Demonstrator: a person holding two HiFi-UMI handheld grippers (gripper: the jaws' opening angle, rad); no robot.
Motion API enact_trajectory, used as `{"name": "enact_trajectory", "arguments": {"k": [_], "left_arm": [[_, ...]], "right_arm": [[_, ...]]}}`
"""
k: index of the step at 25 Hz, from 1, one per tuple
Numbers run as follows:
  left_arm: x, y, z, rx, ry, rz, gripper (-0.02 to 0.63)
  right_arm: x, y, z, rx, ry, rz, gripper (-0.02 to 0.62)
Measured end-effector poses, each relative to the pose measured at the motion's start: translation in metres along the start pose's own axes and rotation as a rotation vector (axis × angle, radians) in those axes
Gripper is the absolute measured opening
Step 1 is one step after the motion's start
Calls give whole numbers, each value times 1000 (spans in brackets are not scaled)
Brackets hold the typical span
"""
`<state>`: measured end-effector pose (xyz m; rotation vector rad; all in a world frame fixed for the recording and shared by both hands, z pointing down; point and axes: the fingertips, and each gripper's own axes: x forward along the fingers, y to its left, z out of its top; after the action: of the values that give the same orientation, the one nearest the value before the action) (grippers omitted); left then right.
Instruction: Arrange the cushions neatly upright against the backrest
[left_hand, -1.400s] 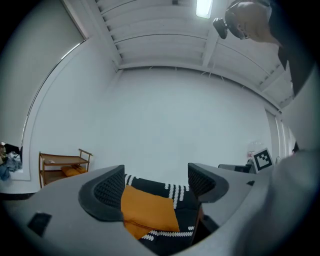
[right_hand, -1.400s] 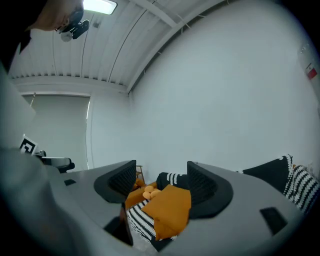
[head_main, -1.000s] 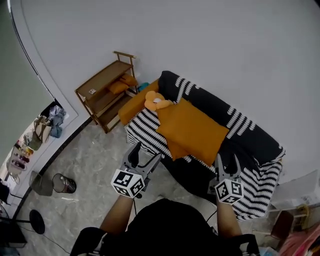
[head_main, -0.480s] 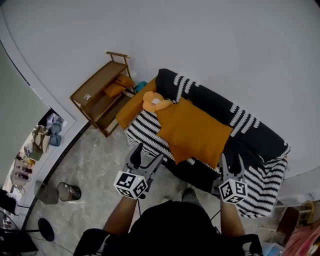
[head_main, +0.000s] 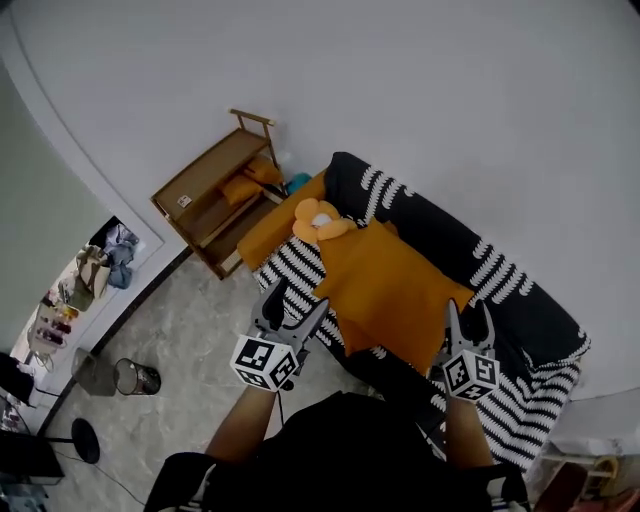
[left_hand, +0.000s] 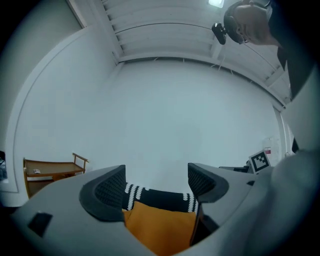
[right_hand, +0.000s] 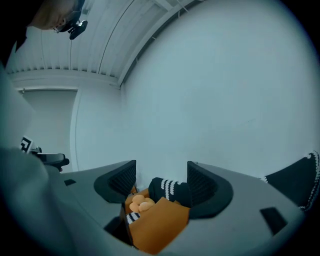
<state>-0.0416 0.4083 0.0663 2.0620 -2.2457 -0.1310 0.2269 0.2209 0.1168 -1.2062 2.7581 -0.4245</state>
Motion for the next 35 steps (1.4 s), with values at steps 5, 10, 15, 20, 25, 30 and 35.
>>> {"name": "enact_trajectory", "arguments": {"k": [5, 10, 15, 20, 25, 30, 35], "left_arm": [[53, -18, 8, 30, -3, -9, 397], [93, -27, -8, -26, 32, 4, 397], [121, -24, -32, -3, 118, 21, 397], [135, -12, -59, -9, 194, 38, 397], [155, 7, -84, -16, 277, 16, 397], [187, 15, -118, -28, 371, -24, 397], [226, 23, -158, -10, 464, -80, 396]], "right_arm": [[35, -34, 15, 10, 9, 12, 313], [53, -62, 4, 12, 83, 36, 313], [62, -99, -9, 33, 134, 1, 313], [65, -117, -23, 32, 179, -33, 313], [73, -132, -45, 48, 216, -108, 317], [77, -150, -80, 56, 300, -176, 319], [89, -171, -126, 68, 392, -248, 330]]}}
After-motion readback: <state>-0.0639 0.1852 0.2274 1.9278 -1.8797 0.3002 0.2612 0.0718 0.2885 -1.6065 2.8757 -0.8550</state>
